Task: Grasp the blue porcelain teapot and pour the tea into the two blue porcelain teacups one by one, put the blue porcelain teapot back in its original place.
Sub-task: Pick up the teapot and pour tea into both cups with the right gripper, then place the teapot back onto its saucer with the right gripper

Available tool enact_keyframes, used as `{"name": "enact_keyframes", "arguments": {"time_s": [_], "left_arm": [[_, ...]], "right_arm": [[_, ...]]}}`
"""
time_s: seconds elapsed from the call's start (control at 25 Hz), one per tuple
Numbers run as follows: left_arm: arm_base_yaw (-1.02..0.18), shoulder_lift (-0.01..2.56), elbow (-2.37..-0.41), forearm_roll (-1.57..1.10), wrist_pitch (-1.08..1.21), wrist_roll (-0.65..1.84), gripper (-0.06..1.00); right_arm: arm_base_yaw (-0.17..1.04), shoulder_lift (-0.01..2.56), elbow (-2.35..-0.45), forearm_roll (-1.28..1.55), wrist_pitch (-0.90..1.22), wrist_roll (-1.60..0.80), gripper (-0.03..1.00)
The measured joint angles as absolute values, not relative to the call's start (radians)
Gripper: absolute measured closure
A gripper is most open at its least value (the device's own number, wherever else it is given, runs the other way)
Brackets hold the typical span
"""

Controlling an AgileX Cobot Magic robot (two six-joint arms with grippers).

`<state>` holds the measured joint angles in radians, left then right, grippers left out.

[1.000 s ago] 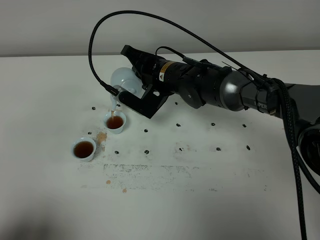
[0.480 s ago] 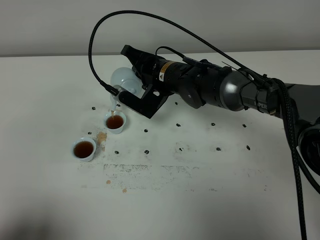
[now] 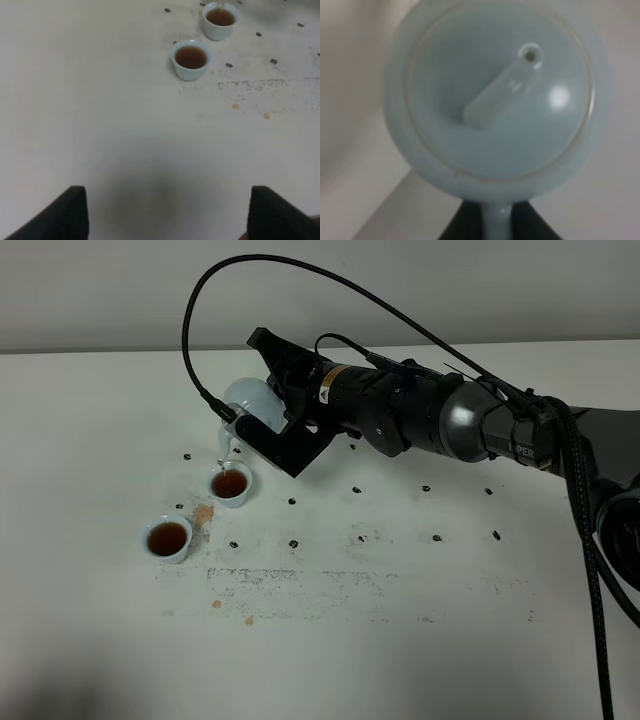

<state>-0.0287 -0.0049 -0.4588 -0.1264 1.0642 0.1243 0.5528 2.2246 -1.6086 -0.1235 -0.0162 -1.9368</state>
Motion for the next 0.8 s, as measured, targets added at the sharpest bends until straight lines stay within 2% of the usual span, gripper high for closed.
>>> {"name": "enact_keyframes", "arguments": {"time_s": [0.24, 0.44, 0.6, 0.8], "left_arm": [[-0.029, -0.005, -0.459, -0.126, 1.064, 0.124, 0.31], [-0.029, -0.005, -0.459, -0.126, 1.064, 0.124, 0.31], [-0.029, -0.005, -0.459, -0.126, 1.064, 0.124, 0.31], [-0.029, -0.005, -0.459, -0.126, 1.064, 0.124, 0.31]], "right_arm": [[0.553, 2.224, -1.609, -0.121, 0.070, -1.806, 0.93], [0.553, 2.188, -1.609, -0.123, 0.197, -1.558, 0.93], [0.547, 2.108, -1.609, -0.123, 0.296, -1.253, 0.93], [0.538, 2.036, -1.609, -0.116, 0.443, -0.680, 0.93]]}}
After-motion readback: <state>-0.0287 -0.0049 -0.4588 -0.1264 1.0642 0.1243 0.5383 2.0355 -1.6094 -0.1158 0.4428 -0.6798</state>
